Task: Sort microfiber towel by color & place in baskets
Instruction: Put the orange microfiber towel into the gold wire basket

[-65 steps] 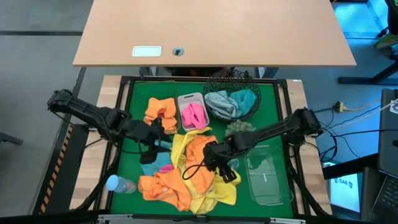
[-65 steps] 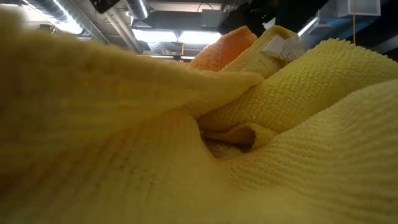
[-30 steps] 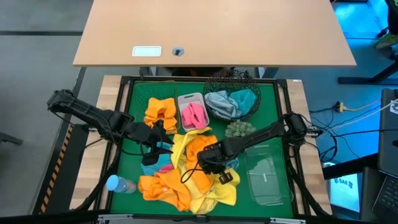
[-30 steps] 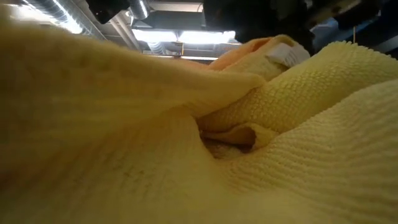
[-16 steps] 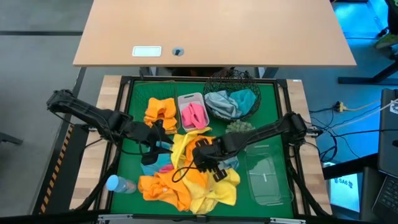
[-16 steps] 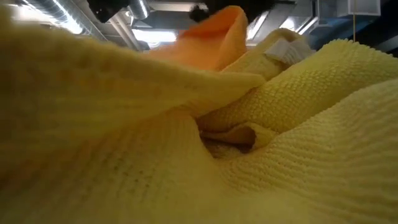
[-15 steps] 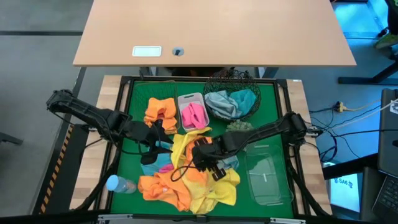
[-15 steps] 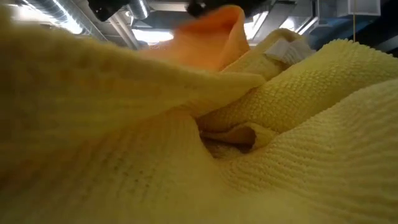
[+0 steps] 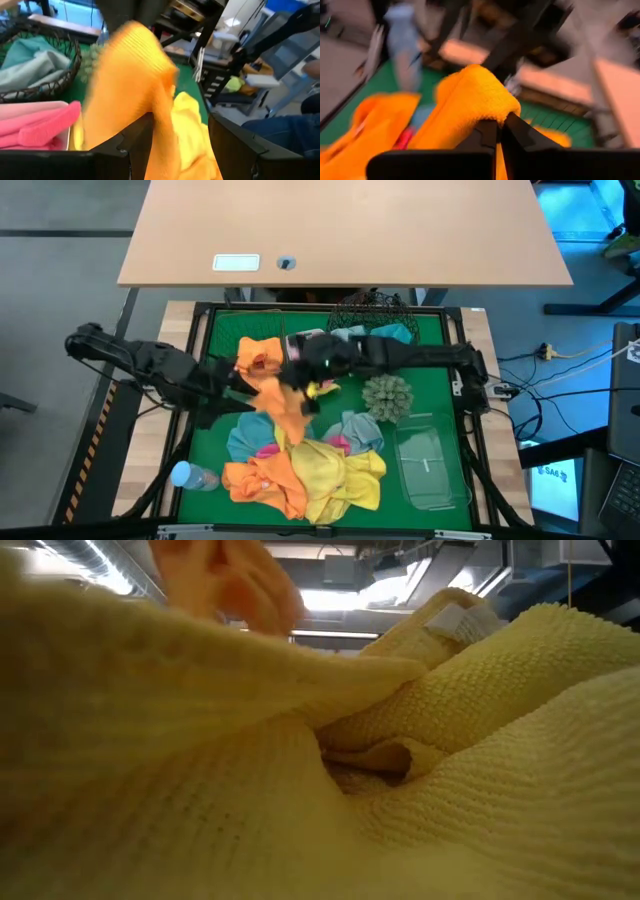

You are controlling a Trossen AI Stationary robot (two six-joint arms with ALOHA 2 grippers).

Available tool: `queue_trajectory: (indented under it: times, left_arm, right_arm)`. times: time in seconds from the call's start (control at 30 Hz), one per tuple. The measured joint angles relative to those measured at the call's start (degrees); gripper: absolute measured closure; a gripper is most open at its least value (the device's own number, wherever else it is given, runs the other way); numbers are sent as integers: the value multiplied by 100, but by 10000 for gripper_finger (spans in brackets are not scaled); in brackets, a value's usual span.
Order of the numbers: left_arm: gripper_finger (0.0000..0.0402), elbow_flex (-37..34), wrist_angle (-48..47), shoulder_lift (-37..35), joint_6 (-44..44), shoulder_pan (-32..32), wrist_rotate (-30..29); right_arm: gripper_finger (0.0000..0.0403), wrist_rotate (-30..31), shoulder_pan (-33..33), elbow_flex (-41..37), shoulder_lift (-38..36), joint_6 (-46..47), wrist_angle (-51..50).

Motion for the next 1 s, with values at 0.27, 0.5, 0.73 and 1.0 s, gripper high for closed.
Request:
queue_trajectory:
  times: [0.27, 0.5, 0.73, 1.0]
  left_arm:
    - [219, 0, -23, -528, 0, 0, 2]
    - [219, 0, -23, -633, 0, 0, 2]
    - [219, 2, -52, -604, 33, 0, 2]
    - [219, 2, -81, -602, 35, 0, 2]
  right_arm:
    - [398, -144, -738, 0, 100, -98, 1654]
    - [394, -146, -1244, -4, 375, -93, 2587]
    - [395, -144, -1559, -4, 916, -85, 2536]
    - [379, -85, -1578, -8, 1575, -80, 2452]
